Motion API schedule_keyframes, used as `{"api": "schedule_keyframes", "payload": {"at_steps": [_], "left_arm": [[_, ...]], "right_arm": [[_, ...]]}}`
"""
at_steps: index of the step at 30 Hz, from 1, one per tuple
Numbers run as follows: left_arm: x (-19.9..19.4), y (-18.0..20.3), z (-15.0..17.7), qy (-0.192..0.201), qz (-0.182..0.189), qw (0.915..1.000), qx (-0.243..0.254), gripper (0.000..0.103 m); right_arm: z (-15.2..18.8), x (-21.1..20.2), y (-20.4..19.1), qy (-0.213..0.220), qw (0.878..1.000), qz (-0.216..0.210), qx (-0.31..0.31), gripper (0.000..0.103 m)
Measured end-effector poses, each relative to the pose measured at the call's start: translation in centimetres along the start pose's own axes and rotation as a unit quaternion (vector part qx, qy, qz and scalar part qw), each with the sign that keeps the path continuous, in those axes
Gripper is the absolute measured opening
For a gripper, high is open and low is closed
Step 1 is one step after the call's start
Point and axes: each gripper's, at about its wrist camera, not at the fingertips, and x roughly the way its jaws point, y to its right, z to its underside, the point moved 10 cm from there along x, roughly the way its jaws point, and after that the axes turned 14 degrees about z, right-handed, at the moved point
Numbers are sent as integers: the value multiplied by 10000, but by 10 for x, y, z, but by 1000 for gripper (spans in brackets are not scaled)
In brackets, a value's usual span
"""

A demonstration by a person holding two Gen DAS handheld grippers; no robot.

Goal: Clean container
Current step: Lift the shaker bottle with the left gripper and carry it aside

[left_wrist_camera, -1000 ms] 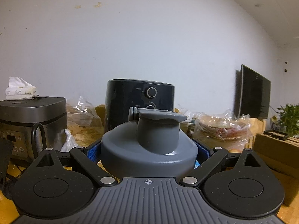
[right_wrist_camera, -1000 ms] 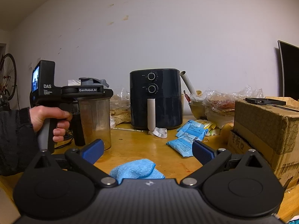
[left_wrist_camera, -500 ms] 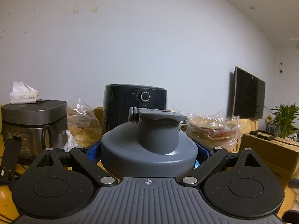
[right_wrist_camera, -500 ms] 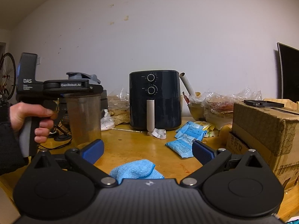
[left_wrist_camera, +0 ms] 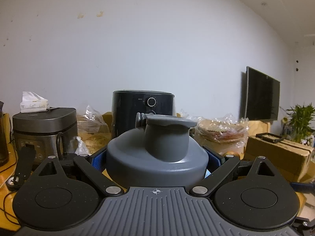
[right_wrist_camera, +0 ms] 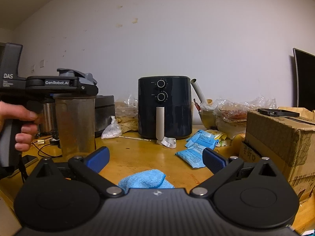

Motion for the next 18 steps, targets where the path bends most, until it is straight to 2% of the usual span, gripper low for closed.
{"api": "schedule_keyframes", "payload": {"at_steps": [18], "left_arm": [[-46, 13, -2, -93, 2, 9997, -228, 96]], "right_arm": [[-1, 11, -3, 47, 10000, 21, -66, 103]]}}
